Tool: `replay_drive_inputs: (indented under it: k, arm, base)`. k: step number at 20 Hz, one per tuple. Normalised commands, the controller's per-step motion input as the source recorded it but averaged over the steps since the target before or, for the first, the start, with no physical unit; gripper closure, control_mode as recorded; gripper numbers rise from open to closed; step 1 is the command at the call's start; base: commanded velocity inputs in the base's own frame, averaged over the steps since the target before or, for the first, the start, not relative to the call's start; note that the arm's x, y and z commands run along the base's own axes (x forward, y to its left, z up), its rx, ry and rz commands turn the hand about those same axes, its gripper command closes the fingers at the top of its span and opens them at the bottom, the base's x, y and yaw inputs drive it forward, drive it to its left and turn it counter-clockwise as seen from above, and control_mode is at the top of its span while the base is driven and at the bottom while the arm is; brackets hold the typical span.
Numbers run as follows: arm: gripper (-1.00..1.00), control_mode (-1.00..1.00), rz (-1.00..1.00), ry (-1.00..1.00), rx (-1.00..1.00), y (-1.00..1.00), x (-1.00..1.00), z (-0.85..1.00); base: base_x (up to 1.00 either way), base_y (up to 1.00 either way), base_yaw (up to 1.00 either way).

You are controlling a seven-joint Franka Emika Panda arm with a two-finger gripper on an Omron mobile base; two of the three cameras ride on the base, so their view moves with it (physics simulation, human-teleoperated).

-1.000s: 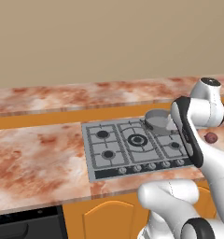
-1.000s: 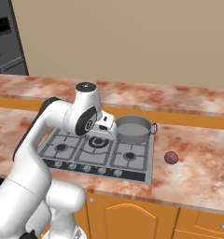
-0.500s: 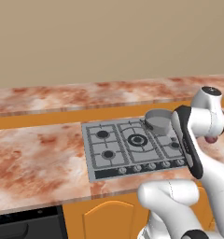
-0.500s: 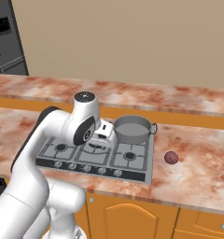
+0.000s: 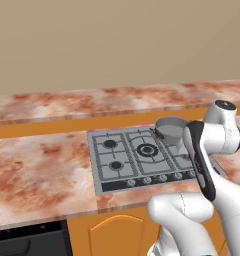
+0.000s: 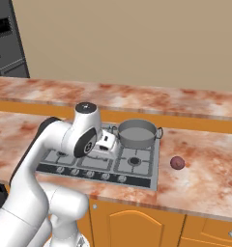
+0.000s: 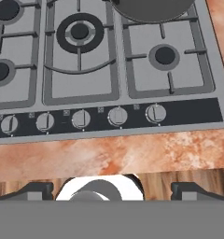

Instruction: Turn on the burner for the pot on the stove. Wait thirty seconds for the pot to heat up. Then add the onion to the pot.

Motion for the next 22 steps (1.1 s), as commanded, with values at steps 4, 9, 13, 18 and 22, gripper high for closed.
replay_drive_inputs:
  k: [4, 9, 13, 18, 22]
  arm:
    - [-1.0, -1.0, 0.0, 0.07, 0.0, 0.0, 0.0, -0.32]
    - [-1.0, -1.0, 0.0, 0.12, 0.0, 0.0, 0.12, -0.36]
    - [-1.0, -1.0, -0.01, 0.17, 0.0, 0.0, 0.38, -0.38]
    - [-1.0, -1.0, -0.02, 0.17, 0.0, 0.0, 0.38, -0.39]
    - [-1.0, -1.0, -0.03, 0.13, 0.0, 0.0, 0.25, -0.32]
  base:
    - [0.0, 0.0, 0.0]
    - [0.0, 0.0, 0.0]
    - [0.0, 0.0, 0.0]
    - [0.0, 0.0, 0.0]
    - [0.0, 0.0, 0.0]
